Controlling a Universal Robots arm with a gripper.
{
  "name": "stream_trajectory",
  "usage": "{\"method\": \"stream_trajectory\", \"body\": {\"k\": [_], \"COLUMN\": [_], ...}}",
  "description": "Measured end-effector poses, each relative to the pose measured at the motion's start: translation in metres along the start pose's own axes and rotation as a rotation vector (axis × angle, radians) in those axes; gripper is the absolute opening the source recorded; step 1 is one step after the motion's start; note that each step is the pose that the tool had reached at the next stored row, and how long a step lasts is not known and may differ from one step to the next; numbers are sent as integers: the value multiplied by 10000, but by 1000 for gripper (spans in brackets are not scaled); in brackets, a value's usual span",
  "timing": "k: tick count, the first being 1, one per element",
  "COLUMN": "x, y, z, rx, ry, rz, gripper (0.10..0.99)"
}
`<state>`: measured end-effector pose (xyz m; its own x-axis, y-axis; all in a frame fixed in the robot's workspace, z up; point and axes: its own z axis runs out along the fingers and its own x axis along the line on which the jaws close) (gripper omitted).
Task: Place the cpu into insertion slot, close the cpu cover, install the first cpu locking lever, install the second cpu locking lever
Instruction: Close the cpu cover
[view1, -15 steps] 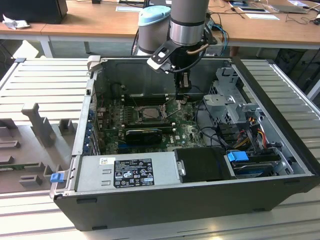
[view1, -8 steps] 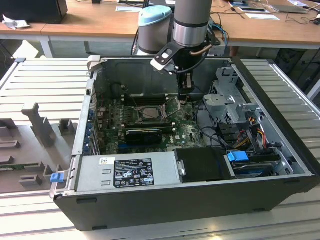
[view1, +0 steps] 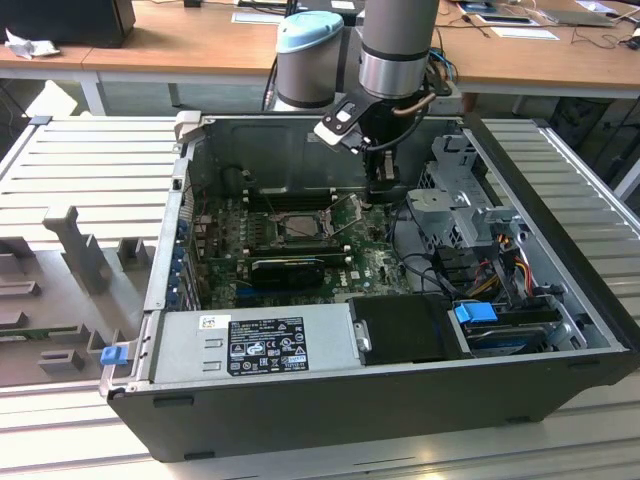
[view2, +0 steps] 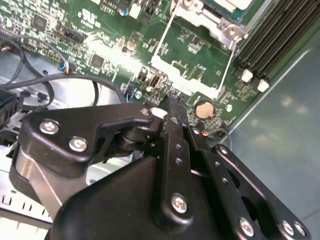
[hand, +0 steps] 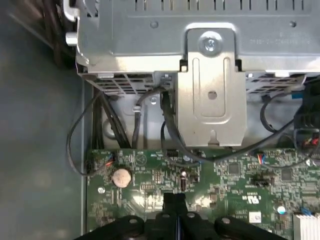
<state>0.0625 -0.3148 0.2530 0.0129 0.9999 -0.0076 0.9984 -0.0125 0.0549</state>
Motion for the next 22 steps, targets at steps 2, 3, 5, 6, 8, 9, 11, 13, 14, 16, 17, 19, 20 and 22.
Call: {"method": "stream_trajectory", "body": {"k": [2, 3, 5, 6, 8, 9, 11, 13, 14, 16, 17, 19, 20, 22], "x": [0, 0, 1, 0, 1, 1, 1, 0, 0, 0, 0, 0, -1, -1], "y": [10, 13, 13, 13, 12, 12, 2, -15, -25, -33, -35, -51, -61, -89], "z": [46, 65, 83, 84, 84, 84, 84, 81, 79, 77, 76, 71, 69, 64], "rx": [1, 2, 33, 82, 355, 431, 454, 455, 455, 454, 455, 455, 455, 455], "ry": [0, -1, -1, -3, -5, -8, -5, -4, -3, -1, -3, -4, -4, -4], "rz": [1, 0, -1, -1, -3, -4, -3, -4, -4, -5, -5, -5, -5, -5], "gripper": [106, 106, 106, 106, 106, 106, 106, 106, 106, 106, 106, 106, 106, 106]}}
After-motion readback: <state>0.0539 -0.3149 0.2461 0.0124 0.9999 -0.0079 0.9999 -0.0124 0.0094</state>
